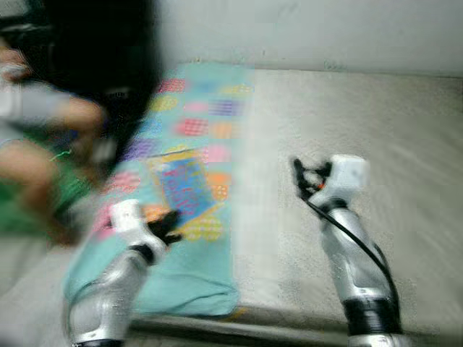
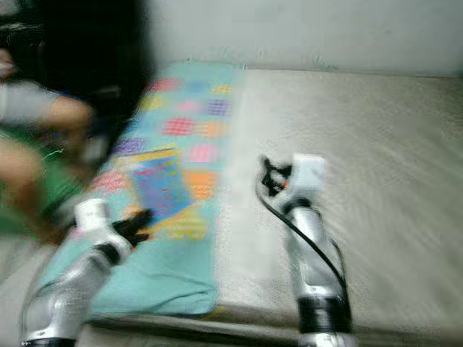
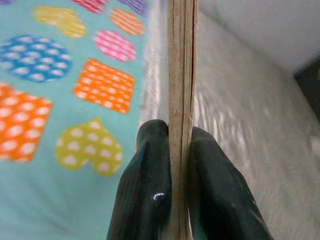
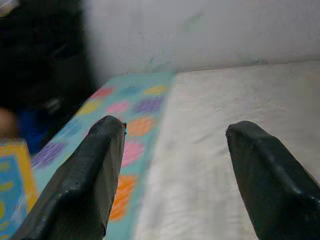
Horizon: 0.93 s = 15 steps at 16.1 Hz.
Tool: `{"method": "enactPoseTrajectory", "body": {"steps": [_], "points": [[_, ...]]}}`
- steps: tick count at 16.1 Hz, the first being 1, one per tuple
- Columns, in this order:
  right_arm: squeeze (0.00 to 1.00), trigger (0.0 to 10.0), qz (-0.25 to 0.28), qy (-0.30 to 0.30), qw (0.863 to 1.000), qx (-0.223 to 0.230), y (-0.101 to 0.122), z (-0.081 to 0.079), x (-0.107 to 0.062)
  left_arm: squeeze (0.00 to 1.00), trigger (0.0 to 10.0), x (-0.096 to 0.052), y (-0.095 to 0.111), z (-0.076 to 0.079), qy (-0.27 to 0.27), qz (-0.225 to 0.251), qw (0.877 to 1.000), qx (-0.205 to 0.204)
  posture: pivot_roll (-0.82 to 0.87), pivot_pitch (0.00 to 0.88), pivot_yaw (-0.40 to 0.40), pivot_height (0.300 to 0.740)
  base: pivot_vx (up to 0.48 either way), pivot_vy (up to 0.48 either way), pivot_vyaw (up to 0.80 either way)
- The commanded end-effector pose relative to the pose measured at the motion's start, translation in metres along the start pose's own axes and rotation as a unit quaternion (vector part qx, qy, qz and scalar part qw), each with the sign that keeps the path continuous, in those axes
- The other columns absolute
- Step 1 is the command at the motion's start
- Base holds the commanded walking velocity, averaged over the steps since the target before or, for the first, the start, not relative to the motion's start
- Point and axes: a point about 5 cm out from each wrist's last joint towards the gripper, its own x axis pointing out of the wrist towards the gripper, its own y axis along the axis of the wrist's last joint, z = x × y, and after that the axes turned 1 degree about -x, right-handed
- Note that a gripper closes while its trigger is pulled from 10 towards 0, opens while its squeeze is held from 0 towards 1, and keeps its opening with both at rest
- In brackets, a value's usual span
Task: Clean up the room
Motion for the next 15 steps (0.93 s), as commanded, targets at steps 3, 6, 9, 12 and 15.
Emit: {"method": "enactPoseTrajectory", "body": {"steps": [3,6,9,12,15], "points": [[0.0,10.0,-0.014,-0.045,0.999,-0.017,-0.012,0.017,-0.003,0.0,10.0,0.012,-0.001,0.01,-0.037,0.011,0.998,0.05,-0.12,0.0,0.055,0.74,0.0,0.0,0.0],[0.0,10.0,-0.013,-0.046,0.999,-0.02,-0.013,0.013,0.002,0.0,10.0,0.016,-0.002,0.006,-0.028,0.012,0.997,0.072,-0.12,0.0,0.056,0.74,0.0,0.0,0.0],[0.0,10.0,-0.021,-0.039,0.998,-0.05,-0.017,0.007,0.005,0.0,10.0,0.021,0.002,0.005,-0.017,0.025,0.997,0.074,-0.1,0.0,0.046,0.74,0.0,0.0,0.0],[0.0,10.0,-0.015,-0.023,0.999,-0.029,-0.021,0.003,0.001,0.0,10.0,0.019,-0.003,0.002,-0.009,0.038,0.997,0.069,-0.09,0.0,0.026,0.74,0.0,0.0,0.0],[0.0,10.0,-0.012,-0.025,0.999,-0.029,-0.021,0.004,0.001,0.0,10.0,0.019,-0.003,-0.001,0.0,0.047,0.997,0.061,-0.1,0.0,0.017,0.74,0.0,0.0,0.0]]}}
